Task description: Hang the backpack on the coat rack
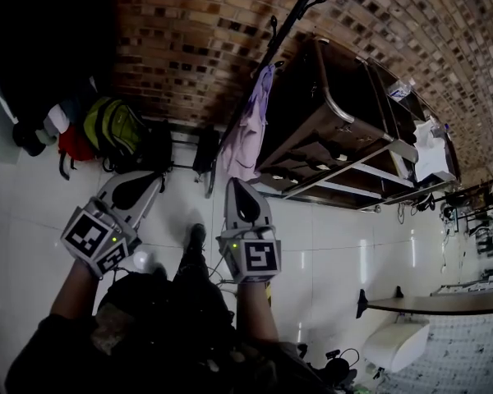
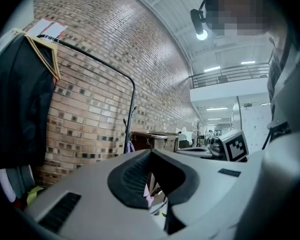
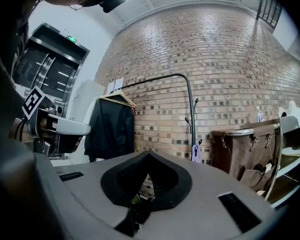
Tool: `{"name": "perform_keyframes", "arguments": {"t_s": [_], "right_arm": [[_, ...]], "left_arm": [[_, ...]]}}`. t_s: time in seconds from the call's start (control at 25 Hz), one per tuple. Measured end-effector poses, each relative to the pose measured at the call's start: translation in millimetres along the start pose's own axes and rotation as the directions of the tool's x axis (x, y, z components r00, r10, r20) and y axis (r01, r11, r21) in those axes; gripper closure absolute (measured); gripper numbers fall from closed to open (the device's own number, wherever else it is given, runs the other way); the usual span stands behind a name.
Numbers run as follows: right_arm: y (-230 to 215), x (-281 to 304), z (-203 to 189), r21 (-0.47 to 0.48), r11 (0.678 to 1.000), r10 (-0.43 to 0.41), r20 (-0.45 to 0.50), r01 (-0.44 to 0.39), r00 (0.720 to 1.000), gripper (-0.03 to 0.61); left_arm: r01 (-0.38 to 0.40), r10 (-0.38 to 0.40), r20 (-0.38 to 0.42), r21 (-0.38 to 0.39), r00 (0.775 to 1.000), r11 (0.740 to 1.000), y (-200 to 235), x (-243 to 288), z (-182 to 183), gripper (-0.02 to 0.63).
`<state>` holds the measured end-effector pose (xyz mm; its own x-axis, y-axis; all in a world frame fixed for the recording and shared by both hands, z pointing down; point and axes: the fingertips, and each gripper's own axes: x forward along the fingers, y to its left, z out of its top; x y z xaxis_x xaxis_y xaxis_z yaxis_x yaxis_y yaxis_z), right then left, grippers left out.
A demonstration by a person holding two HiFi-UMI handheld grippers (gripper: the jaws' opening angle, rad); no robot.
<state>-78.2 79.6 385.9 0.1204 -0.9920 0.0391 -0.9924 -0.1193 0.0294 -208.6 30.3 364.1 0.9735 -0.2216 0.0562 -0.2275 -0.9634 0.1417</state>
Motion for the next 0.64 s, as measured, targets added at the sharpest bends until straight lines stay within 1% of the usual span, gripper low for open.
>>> {"name": "perform_keyframes", "arguments": {"t_s": [0.16, 0.28, 0.36, 0.64], "right_arm": [[20.4, -19.2, 12.2, -0.037, 0.999, -0.017, 0.006, 0.017, 1.0, 0.565], [33.4, -30.6, 18.7, -0.066, 0.997, -0.028, -0.023, 0.026, 0.999, 0.565], [37.5, -37.5, 20.9, -0.079, 0.996, -0.039, -0.042, 0.035, 0.998, 0.565], [43.3, -64.8, 29.5, -0.092, 0.994, -0.061, -0.04, 0.057, 0.997, 0.565]], "left_arm": [[0.015, -0.015, 0.016, 0.003, 1.0, 1.0, -9.4, -25.1, 8.0, 0.574], [0.024, -0.024, 0.026, 0.003, 0.999, 1.0, -12.4, -39.0, 14.2, 0.574], [0.029, -0.029, 0.03, 0.005, 0.999, 1.0, -14.6, -43.5, 17.1, 0.574], [0.042, -0.042, 0.017, -0.002, 0.999, 0.999, -31.9, -57.0, 15.9, 0.574]]}}
